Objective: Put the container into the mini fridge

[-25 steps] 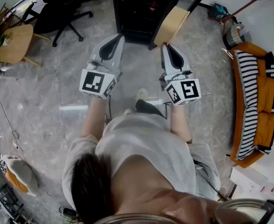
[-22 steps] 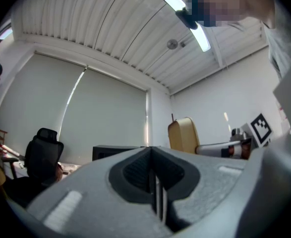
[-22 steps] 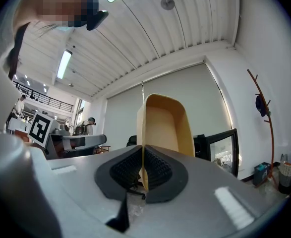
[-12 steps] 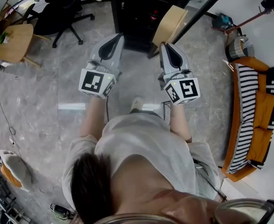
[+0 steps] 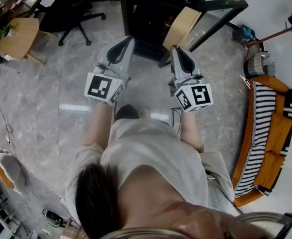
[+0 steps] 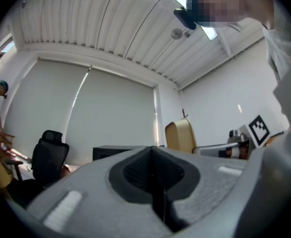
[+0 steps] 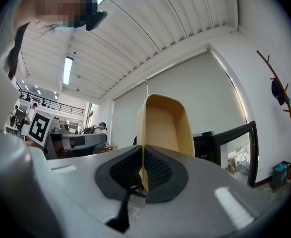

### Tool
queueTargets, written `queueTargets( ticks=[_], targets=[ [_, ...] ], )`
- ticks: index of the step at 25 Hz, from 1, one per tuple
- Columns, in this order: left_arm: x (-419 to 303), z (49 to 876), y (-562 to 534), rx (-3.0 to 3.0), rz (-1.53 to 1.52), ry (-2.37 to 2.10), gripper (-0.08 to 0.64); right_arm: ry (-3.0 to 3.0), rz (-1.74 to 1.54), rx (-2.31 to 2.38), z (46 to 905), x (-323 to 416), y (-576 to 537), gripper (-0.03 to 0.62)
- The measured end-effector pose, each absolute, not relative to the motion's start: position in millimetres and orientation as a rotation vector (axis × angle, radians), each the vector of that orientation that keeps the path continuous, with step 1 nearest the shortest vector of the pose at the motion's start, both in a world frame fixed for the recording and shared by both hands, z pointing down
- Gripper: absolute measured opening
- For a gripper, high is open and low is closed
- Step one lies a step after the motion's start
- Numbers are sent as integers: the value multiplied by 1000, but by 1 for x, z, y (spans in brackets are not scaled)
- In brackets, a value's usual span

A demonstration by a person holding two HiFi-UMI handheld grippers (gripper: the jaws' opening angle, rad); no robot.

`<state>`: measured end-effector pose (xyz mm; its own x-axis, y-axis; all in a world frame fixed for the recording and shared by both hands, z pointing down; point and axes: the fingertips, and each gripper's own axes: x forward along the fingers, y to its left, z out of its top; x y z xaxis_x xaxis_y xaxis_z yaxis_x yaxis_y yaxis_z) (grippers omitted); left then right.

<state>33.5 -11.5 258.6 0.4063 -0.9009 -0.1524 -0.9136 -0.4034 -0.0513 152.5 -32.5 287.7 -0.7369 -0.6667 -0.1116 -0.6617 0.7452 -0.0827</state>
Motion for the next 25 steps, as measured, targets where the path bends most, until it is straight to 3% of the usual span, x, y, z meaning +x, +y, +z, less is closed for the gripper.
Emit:
queueTargets(
  ticks=[25],
  targets=[
    [-34, 266, -104, -2582, 120, 1586, 2, 2811, -75, -1131, 298, 82, -118, 8]
  ],
)
